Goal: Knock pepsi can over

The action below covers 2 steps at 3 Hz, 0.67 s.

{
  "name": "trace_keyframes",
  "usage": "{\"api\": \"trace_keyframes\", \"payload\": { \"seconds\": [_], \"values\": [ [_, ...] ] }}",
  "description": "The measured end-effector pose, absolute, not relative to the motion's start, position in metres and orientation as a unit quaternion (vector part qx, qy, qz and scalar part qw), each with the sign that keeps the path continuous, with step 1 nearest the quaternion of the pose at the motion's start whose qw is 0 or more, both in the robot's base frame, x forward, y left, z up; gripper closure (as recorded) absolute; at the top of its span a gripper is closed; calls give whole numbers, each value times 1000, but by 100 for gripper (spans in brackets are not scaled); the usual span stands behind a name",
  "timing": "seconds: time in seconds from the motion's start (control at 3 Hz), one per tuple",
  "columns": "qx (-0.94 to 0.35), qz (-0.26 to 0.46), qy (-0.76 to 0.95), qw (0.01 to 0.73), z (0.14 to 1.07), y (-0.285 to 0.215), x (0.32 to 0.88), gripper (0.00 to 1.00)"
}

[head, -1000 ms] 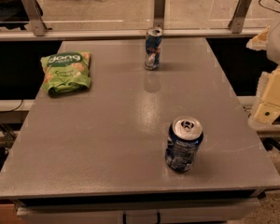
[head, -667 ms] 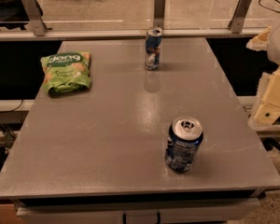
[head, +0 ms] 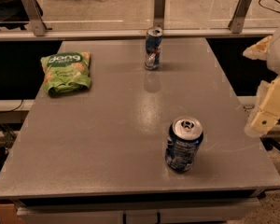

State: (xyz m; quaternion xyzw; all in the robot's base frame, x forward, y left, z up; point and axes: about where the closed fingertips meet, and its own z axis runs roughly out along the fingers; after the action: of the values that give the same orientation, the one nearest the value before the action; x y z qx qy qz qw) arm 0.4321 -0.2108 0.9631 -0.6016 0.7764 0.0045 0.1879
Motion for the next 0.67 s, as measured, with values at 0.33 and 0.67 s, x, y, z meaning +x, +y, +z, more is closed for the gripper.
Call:
{"api": "trace_keyframes", "payload": {
  "seconds": [0.33,0.67],
  "values": [
    [-592,80,768,231,931,-204,423,0],
    [-581,148,754,268,912,-193,416,0]
  ]
}}
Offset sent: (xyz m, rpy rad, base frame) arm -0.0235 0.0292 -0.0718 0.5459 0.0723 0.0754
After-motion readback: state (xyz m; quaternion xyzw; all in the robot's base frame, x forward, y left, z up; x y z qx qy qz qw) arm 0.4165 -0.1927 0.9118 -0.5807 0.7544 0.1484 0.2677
